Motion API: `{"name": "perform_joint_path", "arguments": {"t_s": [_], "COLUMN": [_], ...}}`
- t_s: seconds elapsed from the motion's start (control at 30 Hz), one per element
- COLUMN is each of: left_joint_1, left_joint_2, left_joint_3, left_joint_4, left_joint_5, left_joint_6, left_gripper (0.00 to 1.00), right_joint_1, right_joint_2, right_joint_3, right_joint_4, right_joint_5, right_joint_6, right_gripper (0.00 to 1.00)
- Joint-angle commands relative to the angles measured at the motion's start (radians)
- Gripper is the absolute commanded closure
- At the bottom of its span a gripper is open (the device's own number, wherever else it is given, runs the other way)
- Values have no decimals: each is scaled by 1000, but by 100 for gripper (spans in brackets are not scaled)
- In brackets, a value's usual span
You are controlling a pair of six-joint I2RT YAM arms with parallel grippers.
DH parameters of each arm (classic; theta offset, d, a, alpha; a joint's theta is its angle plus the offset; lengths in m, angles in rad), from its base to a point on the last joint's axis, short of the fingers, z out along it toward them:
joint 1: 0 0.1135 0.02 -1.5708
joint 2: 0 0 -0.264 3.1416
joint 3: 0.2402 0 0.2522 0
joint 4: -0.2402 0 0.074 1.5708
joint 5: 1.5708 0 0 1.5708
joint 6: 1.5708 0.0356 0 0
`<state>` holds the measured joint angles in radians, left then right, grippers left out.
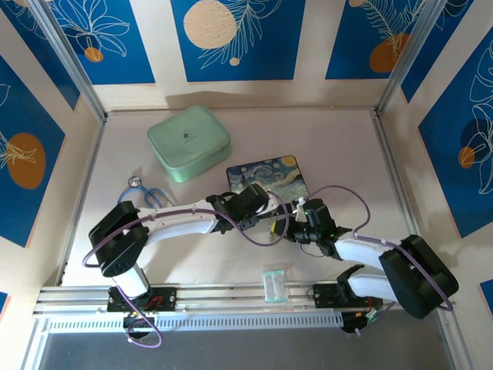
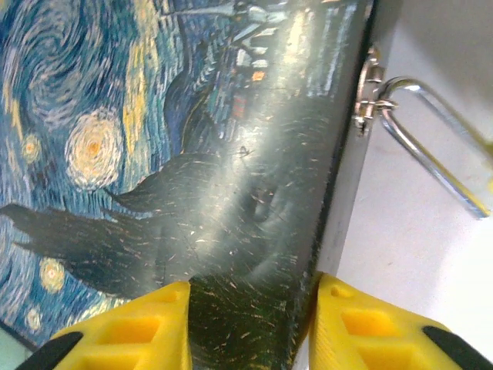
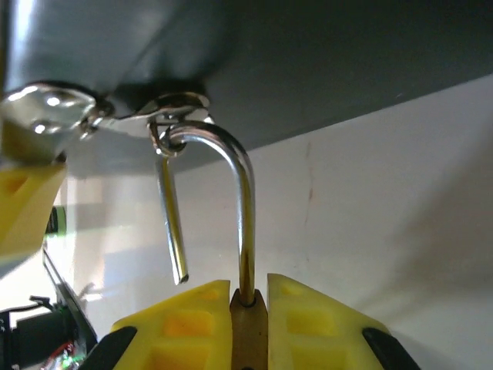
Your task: Unlock a padlock with a key
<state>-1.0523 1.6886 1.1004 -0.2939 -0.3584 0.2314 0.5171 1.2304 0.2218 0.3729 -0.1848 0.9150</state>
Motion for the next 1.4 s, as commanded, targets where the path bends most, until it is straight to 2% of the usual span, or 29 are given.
{"name": "perform_joint_path", "arguments": {"t_s": [0.0, 0.27, 0.53, 0.8, 1.0, 1.23, 1.37], "left_joint_1": [-34, -58, -79, -82, -83, -84, -87], "left_joint_2": [55, 60, 83, 94, 92, 99, 102], "left_joint_3": [3, -36, -53, -72, -83, -89, -89], "left_joint_4": [-127, -90, -75, -70, -66, -48, -55], "left_joint_5": [97, 18, -6, -41, -47, -41, -48], "left_joint_6": [-108, -90, -67, -60, -58, -48, -46], "left_gripper": [66, 66, 67, 67, 67, 67, 67], "right_joint_1": [-4, -16, -41, -71, -137, -135, -173], "right_joint_2": [56, 31, 58, 39, 32, 8, 12], "right_joint_3": [-35, -45, -41, 1, -27, 8, 17], "right_joint_4": [68, 139, 263, 217, 275, 247, 240], "right_joint_5": [12, 63, 116, 99, 53, 94, 85], "right_joint_6": [133, 175, 311, 275, 299, 323, 339], "right_gripper": [92, 92, 93, 94, 94, 94, 94]}}
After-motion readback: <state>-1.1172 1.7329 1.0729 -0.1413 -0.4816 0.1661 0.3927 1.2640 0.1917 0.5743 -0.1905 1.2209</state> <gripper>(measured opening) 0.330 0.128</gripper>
